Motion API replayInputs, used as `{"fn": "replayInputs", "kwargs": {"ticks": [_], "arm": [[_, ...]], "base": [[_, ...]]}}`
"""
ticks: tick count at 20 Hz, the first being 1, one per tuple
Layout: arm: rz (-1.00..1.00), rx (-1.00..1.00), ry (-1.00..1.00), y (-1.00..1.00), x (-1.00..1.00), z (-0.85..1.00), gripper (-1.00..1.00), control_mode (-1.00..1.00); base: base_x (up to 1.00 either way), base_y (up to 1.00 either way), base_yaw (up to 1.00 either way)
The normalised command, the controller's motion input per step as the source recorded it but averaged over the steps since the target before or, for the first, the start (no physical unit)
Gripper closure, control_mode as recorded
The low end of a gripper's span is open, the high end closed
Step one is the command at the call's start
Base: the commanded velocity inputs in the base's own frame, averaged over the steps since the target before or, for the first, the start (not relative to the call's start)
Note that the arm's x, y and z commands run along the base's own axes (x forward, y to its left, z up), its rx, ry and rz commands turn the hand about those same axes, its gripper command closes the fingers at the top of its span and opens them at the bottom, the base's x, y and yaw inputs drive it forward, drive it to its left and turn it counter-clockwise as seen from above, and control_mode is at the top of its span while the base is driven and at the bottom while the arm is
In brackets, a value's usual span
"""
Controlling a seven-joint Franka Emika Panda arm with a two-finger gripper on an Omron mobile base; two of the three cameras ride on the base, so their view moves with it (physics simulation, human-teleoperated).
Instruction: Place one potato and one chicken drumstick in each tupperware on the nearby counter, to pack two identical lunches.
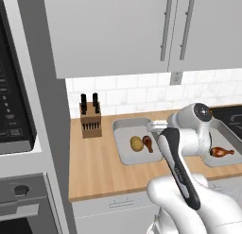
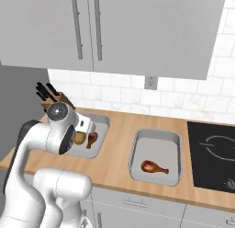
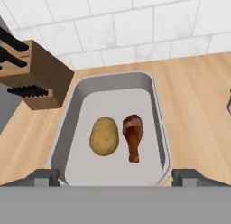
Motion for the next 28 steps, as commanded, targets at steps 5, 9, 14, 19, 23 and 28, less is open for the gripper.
{"fn": "replayInputs", "kwargs": {"ticks": [5,9,14,19,23,28], "arm": [[0.00,0.00,0.00,-0.03,-0.95,0.36,-1.00,-1.00],[0.00,-0.01,0.00,0.01,-0.89,0.00,-1.00,-1.00],[0.00,0.00,0.00,0.00,0.00,0.00,-1.00,1.00],[0.00,0.00,0.00,0.00,0.00,0.00,-1.00,1.00],[0.00,0.00,0.00,0.00,0.00,0.00,-1.00,1.00],[0.00,0.00,0.00,0.00,0.00,0.00,-1.00,1.00]], "base": [[0.00,0.00,0.00],[0.00,0.00,0.00],[-1.00,0.20,0.00],[-1.00,0.59,0.00],[-1.00,0.60,0.00],[-0.82,0.90,0.00]]}}
